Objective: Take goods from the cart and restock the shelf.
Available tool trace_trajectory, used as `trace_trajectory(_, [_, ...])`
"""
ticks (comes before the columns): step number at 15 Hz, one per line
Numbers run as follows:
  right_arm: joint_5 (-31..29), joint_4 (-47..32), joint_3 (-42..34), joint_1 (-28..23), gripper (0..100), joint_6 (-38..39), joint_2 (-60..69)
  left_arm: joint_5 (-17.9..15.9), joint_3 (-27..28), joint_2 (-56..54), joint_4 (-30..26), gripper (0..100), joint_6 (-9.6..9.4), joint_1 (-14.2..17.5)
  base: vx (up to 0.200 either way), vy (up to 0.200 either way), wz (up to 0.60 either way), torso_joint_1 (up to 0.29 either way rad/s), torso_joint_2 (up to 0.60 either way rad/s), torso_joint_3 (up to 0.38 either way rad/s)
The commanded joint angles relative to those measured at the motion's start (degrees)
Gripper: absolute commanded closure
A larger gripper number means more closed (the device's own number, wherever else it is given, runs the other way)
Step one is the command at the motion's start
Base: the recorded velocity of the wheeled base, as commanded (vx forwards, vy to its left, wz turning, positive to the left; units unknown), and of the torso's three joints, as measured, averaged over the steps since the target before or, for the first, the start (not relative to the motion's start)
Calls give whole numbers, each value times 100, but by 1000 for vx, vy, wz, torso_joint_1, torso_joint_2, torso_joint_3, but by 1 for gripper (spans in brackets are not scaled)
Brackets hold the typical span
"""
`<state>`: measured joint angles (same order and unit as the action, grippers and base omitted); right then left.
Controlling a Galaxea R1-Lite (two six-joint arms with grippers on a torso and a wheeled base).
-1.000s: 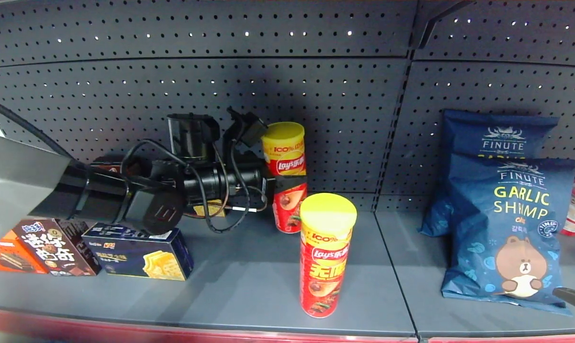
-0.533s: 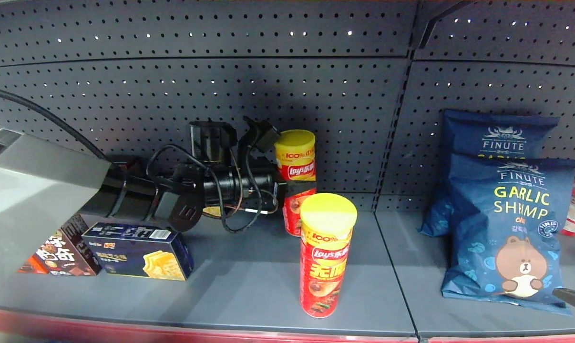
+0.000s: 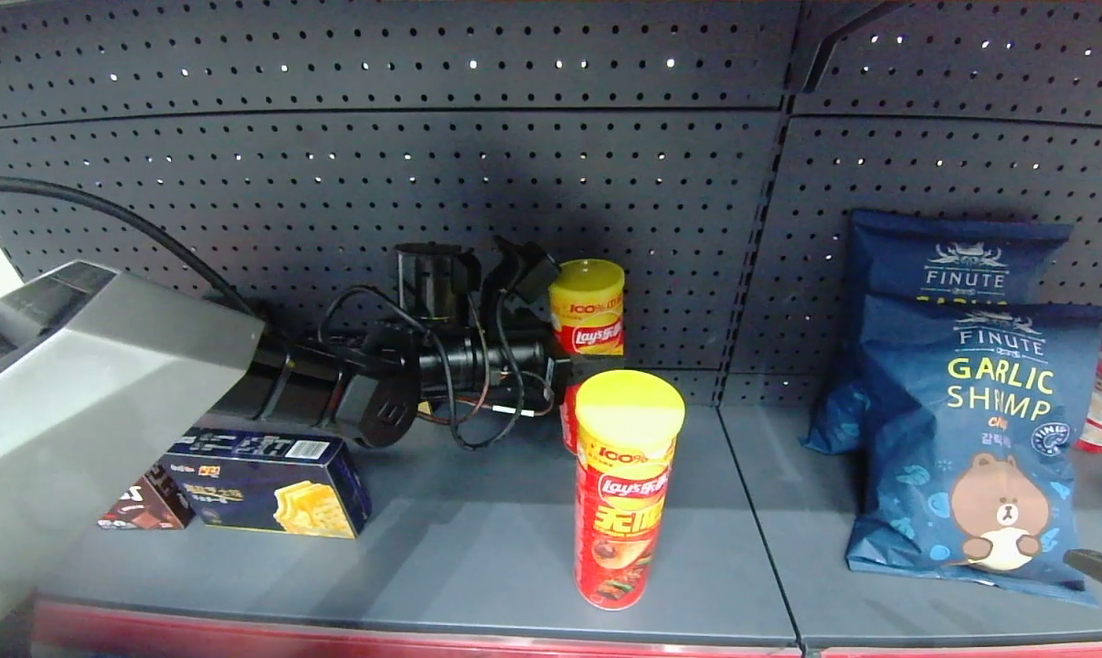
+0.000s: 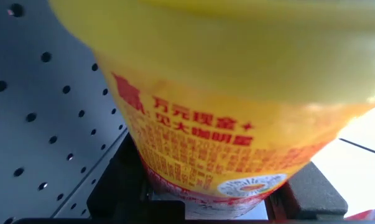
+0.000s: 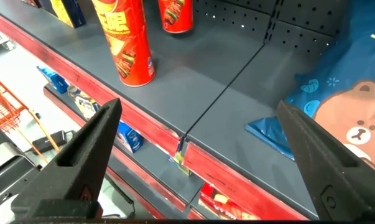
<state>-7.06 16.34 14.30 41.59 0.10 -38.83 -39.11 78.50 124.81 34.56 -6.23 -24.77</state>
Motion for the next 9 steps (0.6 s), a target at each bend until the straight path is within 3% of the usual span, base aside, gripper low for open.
trace_trajectory(1, [3,1,-6,-2,0,-1,7,8,34,52,-2,100,-1,-1,0,0,0,0,0,0])
trace_trajectory(9, [3,1,-24,-11,0,-1,7,26,34,272,16,100,-36,25,0,0,0,0,0,0])
